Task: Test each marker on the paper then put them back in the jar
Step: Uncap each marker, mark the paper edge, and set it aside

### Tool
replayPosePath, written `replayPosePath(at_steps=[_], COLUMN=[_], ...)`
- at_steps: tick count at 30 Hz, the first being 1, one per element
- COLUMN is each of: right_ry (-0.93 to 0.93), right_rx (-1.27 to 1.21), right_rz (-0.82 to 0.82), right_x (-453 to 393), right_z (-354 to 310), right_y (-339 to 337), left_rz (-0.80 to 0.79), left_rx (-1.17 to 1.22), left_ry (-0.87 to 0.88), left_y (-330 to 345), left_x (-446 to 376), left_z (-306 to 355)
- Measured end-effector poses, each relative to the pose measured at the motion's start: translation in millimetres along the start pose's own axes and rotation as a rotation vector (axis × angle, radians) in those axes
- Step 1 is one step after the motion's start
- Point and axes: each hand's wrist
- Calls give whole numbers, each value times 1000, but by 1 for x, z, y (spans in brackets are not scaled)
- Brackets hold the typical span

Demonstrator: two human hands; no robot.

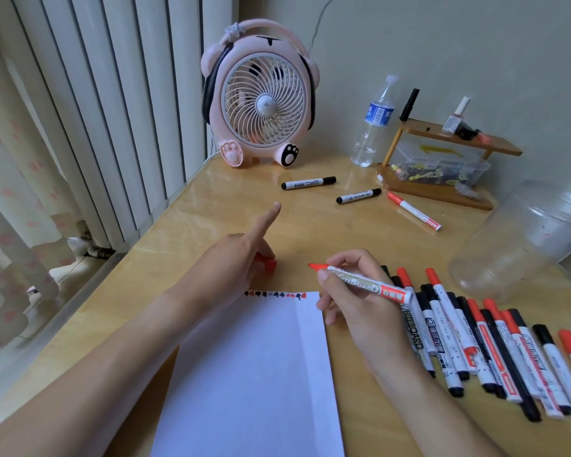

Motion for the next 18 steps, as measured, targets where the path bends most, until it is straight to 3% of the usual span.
replayPosePath(at_steps=[10,18], right_ry=[31,-27], right_rx=[-24,-50], right_rz=[5,-38], right_x=[1,0], right_z=[3,1], right_y=[-1,-4], left_rz=[-24,-40], left_rx=[326,307], left_ry=[166,266], left_y=[2,1], left_x=[9,12], left_z=[13,19])
Point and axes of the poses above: each hand's wrist, its own x-axis away from the middle knuckle, its own y-axis out of the palm, z = x × y, and after that the axes turned 14 degrees about -y, right-handed
